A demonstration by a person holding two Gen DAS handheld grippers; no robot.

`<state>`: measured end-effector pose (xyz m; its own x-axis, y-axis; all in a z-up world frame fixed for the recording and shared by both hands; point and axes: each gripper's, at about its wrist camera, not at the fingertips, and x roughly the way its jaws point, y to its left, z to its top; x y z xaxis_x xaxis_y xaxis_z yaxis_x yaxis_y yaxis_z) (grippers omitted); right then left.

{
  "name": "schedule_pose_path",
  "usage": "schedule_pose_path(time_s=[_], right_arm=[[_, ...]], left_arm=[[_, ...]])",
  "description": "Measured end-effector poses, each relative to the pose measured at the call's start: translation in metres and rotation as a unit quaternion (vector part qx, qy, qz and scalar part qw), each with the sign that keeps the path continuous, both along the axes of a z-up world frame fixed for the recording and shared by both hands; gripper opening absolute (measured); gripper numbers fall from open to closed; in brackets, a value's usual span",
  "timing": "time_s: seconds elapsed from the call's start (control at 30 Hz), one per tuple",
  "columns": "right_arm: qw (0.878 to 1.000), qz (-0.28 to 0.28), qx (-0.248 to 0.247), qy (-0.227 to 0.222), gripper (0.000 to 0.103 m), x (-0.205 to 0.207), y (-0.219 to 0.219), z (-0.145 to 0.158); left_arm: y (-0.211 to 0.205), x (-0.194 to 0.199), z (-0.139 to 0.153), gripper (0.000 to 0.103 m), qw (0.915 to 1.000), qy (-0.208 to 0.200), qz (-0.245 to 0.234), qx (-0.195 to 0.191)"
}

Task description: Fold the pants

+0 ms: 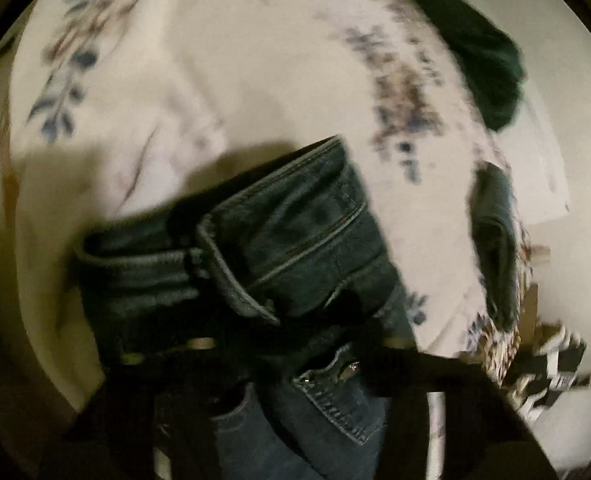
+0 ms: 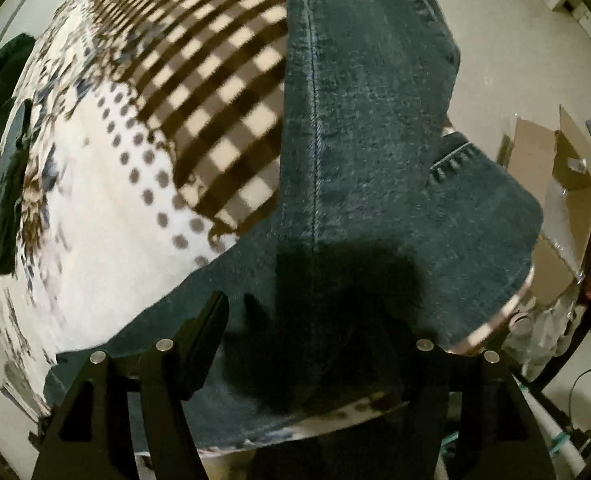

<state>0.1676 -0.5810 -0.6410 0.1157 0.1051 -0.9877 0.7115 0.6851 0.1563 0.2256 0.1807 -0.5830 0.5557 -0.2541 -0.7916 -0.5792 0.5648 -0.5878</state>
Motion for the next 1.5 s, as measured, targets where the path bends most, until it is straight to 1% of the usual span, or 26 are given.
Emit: schedule_pose_path(time_s=[0.03, 0.07, 0.1, 0.17, 0.3, 0.4, 0.47, 0.5, 0.57, 0.6, 0.63, 0.67, 0.7, 0.73, 0.83, 0.87, 0.9, 0.93, 1.03, 1.13, 1.23, 1.3, 1.33, 1.37, 1.43, 1.5], right_arm=[[1.0, -0.007, -0.003, -0.003, 0.033, 0.0, -0.001, -0.001], [1.0, -0.013, -0.009, -0.005, 0.01, -0.004, -0.003, -0.001], [1.0, -0.02, -0.019, 0.003, 0.001, -0.008, -0.005, 0.0], [0.998, -0.047, -0.034, -0.008, 0.0, -0.022, -0.01, 0.008], [0.997, -0.051, -0.057, -0.022, 0.001, -0.045, -0.028, 0.033], [0.999, -0.02, -0.034, -0.01, 0.002, -0.044, -0.029, 0.029], [1.0, -0.015, -0.013, -0.011, 0.008, -0.048, -0.019, 0.021], [1.0, -0.015, -0.013, -0.011, 0.025, -0.044, -0.019, 0.019], [0.999, -0.019, -0.01, -0.028, 0.083, -0.044, -0.015, 0.016], [0.999, -0.02, -0.01, -0.039, 0.089, -0.038, -0.015, 0.016], [0.999, -0.018, -0.014, -0.044, 0.09, -0.032, -0.011, 0.014], [0.999, -0.014, -0.026, -0.046, 0.09, -0.02, -0.009, 0.012], [0.998, -0.01, -0.044, -0.043, 0.09, -0.009, -0.006, 0.01], [0.997, -0.007, -0.062, -0.04, 0.09, 0.001, -0.005, 0.008], [0.993, 0.025, -0.114, -0.01, 0.09, 0.036, 0.0, -0.008], [0.99, 0.04, -0.133, 0.016, 0.084, 0.046, 0.003, -0.018], [0.987, 0.048, -0.147, 0.038, 0.073, 0.051, 0.003, -0.025], [0.985, 0.038, -0.161, 0.054, 0.037, 0.048, -0.001, -0.028], [0.987, -0.042, -0.153, 0.036, 0.011, 0.017, -0.026, -0.012], [0.982, -0.131, -0.134, 0.022, 0.012, -0.037, -0.06, 0.005], [0.979, -0.194, -0.046, 0.041, 0.017, -0.087, -0.087, -0.01], [0.976, -0.217, -0.018, 0.019, 0.02, -0.108, -0.093, -0.01], [0.976, -0.216, -0.017, 0.005, 0.031, -0.117, -0.096, -0.005], [0.976, -0.214, -0.019, -0.017, 0.048, -0.117, -0.096, 0.0], [0.976, -0.213, -0.015, -0.048, 0.055, -0.113, -0.095, 0.002], [0.976, -0.211, -0.003, -0.046, 0.055, -0.11, -0.094, -0.004]], left_arm=[[-0.001, -0.001, 0.004, 0.022, 0.9999, -0.009, -0.008, 0.001], [0.0, -0.003, 0.012, 0.021, 0.9997, -0.017, -0.015, 0.003], [0.001, -0.005, 0.018, 0.021, 0.9996, -0.016, -0.021, 0.006], [0.007, -0.011, 0.029, 0.021, 0.9994, -0.018, -0.028, 0.005], [0.027, -0.032, 0.04, 0.021, 0.9992, 0.006, -0.039, 0.011], [0.038, -0.042, 0.017, 0.022, 0.9975, 0.042, -0.053, 0.018], [0.043, -0.047, 0.0, 0.026, 0.9965, 0.064, -0.054, 0.005], [0.045, -0.048, -0.009, 0.028, 0.9961, 0.073, -0.049, 0.0], [0.044, -0.049, -0.014, 0.034, 0.9952, 0.087, -0.045, -0.005], [0.043, -0.048, -0.014, 0.037, 0.9942, 0.098, -0.044, -0.002], [0.041, -0.048, -0.013, 0.049, 0.993, 0.109, -0.045, 0.008], [0.04, -0.049, -0.012, 0.072, 0.9915, 0.119, -0.047, 0.022], [0.038, -0.049, -0.01, 0.081, 0.9904, 0.124, -0.051, 0.034], [0.036, -0.05, -0.009, 0.085, 0.9905, 0.12, -0.054, 0.04], [0.03, -0.046, -0.012, 0.085, 0.9875, 0.13, -0.066, 0.061], [0.029, -0.045, -0.014, 0.085, 0.987, 0.132, -0.065, 0.065], [0.03, -0.043, -0.015, 0.085, 0.987, 0.132, -0.063, 0.067], [0.03, -0.043, -0.017, 0.085, 0.9871, 0.132, -0.062, 0.066], [0.028, -0.041, -0.018, 0.085, 0.9879, 0.131, -0.055, 0.061], [0.026, -0.039, -0.019, 0.085, 0.9888, 0.129, -0.052, 0.053], [0.025, -0.042, -0.022, 0.085, 0.9893, 0.131, -0.047, 0.043], [0.026, -0.045, -0.023, 0.085, 0.9897, 0.132, -0.041, 0.037], [0.026, -0.047, -0.023, 0.085, 0.9899, 0.132, -0.039, 0.035], [0.026, -0.047, -0.023, 0.085, 0.9897, 0.133, -0.038, 0.037], [0.026, -0.046, -0.024, 0.085, 0.9896, 0.133, -0.037, 0.04], [0.026, -0.044, -0.028, 0.084, 0.9895, 0.132, -0.035, 0.046]])
